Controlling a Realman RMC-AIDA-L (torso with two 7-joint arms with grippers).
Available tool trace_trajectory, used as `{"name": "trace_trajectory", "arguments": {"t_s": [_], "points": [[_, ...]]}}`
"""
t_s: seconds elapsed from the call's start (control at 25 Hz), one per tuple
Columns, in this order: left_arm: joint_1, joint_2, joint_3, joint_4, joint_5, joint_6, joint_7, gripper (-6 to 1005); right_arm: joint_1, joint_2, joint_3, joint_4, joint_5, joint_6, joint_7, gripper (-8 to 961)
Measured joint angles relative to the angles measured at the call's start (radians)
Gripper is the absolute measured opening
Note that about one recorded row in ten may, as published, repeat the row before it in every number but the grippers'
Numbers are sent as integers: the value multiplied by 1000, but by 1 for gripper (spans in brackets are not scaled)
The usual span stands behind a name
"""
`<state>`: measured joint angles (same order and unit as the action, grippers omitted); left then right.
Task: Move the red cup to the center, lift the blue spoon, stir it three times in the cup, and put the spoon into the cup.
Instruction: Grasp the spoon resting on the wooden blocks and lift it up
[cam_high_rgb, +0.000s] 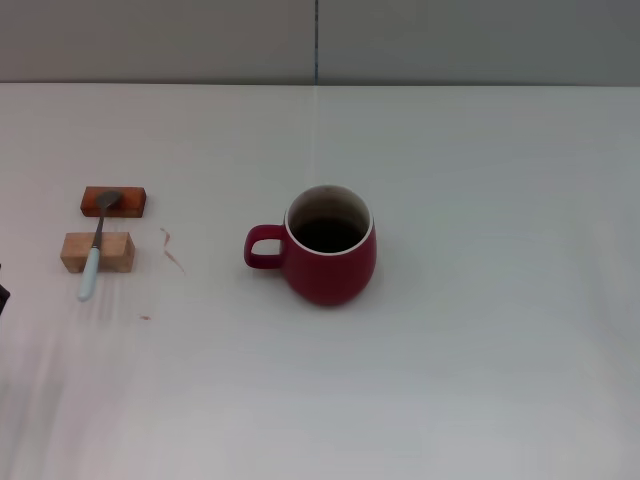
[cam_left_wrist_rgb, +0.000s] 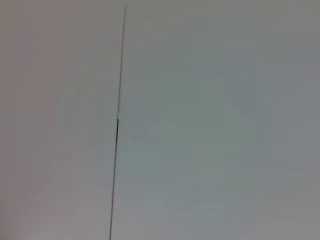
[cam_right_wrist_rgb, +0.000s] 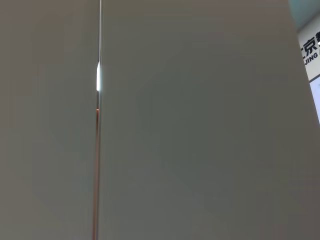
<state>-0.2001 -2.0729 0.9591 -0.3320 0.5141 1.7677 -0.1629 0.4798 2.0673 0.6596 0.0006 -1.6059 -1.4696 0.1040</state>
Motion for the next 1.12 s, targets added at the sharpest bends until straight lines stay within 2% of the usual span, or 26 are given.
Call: {"name": "trace_trajectory", "arguments": {"t_s": [0.04,0.12,0.16,0.32,0.36,0.4,0.44,0.56,0.68,0.76,0.96,1.12], "points": [[-13,1,-6,-64,1,23,38,842,7,-1,0,-5,0,1,-1,685],[-18,1,-7,-95,1,32,52,843,12,-2,0,-7,0,2,-1,685],[-26,2,-8,-155,4,49,87,843,14,-2,0,-8,0,3,-1,685],[-40,3,-11,-234,14,74,131,843,18,-3,0,-10,0,13,-2,686],[-59,4,-16,-293,21,89,165,843,20,-3,0,-11,0,24,-2,686],[-59,4,-16,-293,21,89,165,843,20,-3,0,-11,0,24,-2,686],[-85,3,-21,-357,24,102,207,843,21,-4,0,-11,0,30,-2,686],[-124,1,-30,-435,25,112,258,843,23,-4,-3,-11,0,39,-2,686],[-138,1,-47,-468,26,112,288,843,24,-4,-3,-10,0,45,-2,687],[-140,3,-93,-495,49,110,350,843,24,-4,-2,-10,0,50,-2,687],[-130,4,-166,-507,91,75,438,843,20,-2,-3,-10,0,52,-3,686],[-130,3,-192,-509,95,47,451,843,18,-2,-6,-10,-2,47,-3,686]]}}
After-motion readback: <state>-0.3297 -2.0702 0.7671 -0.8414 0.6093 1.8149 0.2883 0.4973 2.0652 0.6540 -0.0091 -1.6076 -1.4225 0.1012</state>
